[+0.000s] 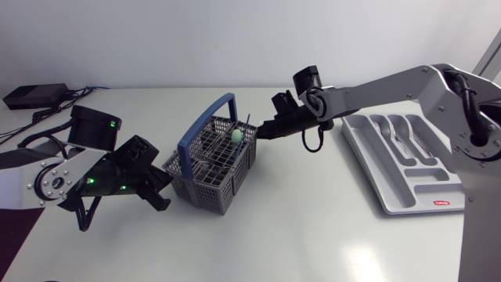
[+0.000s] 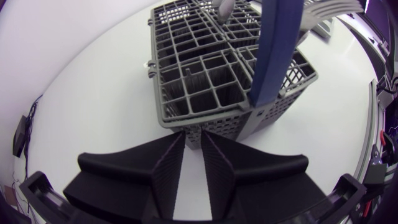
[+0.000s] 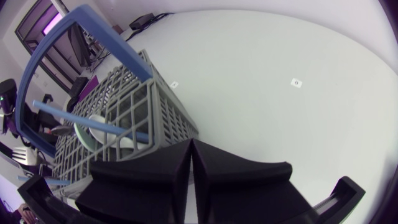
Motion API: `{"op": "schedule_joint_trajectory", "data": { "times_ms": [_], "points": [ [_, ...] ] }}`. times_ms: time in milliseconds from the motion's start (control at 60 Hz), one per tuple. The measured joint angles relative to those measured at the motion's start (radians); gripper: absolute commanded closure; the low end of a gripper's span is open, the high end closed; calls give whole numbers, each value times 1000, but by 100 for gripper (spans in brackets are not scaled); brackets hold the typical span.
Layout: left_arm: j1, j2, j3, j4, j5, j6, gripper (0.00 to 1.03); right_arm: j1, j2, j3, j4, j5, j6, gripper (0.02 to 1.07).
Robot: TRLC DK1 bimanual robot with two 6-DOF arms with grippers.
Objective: Unload the cutlery basket into the drawer organizer.
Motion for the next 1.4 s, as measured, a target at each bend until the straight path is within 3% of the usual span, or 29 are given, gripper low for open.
{"op": "schedule_joint_trajectory", "data": {
  "times_ms": [283,650,1033,1400],
  "points": [
    [132,91,0,82,53,34,80,31,-123,-124,-5,-12,-19,97],
    [207,160,32,145,122,37,80,43,-177,-203,-5,-19,-19,97],
    [218,277,126,153,230,37,80,87,-372,-418,-21,19,-19,97],
    [133,357,227,179,223,28,80,76,-447,-511,-16,54,-19,97]
  ]
}}
